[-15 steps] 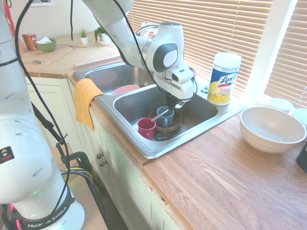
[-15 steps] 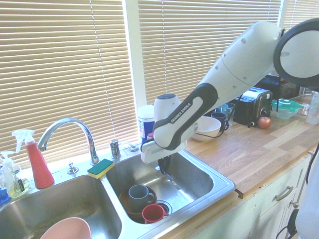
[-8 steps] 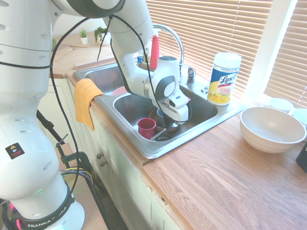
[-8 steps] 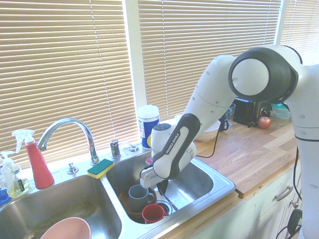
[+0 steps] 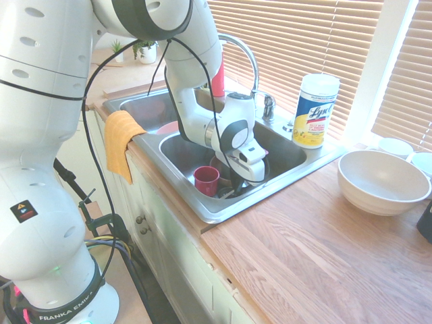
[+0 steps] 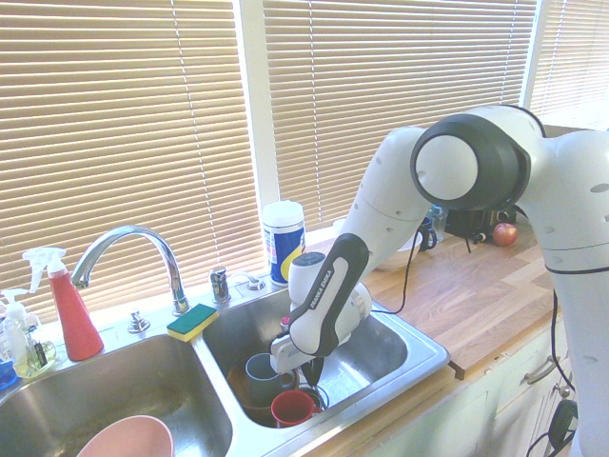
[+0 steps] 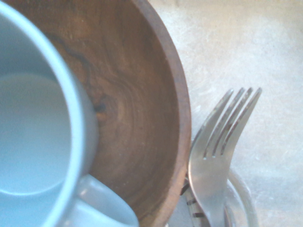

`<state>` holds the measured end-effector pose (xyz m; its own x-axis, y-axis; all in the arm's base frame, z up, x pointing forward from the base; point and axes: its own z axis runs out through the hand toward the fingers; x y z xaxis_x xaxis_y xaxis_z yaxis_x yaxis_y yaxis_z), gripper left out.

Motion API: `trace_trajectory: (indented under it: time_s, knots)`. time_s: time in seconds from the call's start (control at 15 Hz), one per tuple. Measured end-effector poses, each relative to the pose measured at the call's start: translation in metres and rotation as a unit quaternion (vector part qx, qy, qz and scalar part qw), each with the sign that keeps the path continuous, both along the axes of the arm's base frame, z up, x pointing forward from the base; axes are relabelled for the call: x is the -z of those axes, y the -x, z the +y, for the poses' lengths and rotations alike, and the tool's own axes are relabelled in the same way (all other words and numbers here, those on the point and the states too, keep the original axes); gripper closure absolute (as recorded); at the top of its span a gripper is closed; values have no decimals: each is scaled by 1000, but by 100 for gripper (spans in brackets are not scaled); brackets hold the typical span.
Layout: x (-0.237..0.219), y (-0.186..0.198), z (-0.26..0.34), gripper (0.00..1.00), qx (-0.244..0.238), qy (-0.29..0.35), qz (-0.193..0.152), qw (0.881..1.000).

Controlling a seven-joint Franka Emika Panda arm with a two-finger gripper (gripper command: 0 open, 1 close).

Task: Put the fork into the sink

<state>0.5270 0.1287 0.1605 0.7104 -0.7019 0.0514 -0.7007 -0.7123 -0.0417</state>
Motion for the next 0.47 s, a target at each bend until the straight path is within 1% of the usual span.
trace_trajectory:
  time_s: [0.13, 0.27, 0.33, 0.47]
  knots:
    - [-6, -5, 3, 0, 1, -1, -7, 1000]
    - [-22, -11, 0, 0, 3, 3, -11, 1000]
    - [-39, -13, -1, 0, 5, 6, -9, 1000]
    - [-90, -15, -3, 0, 1, 6, 2, 1000]
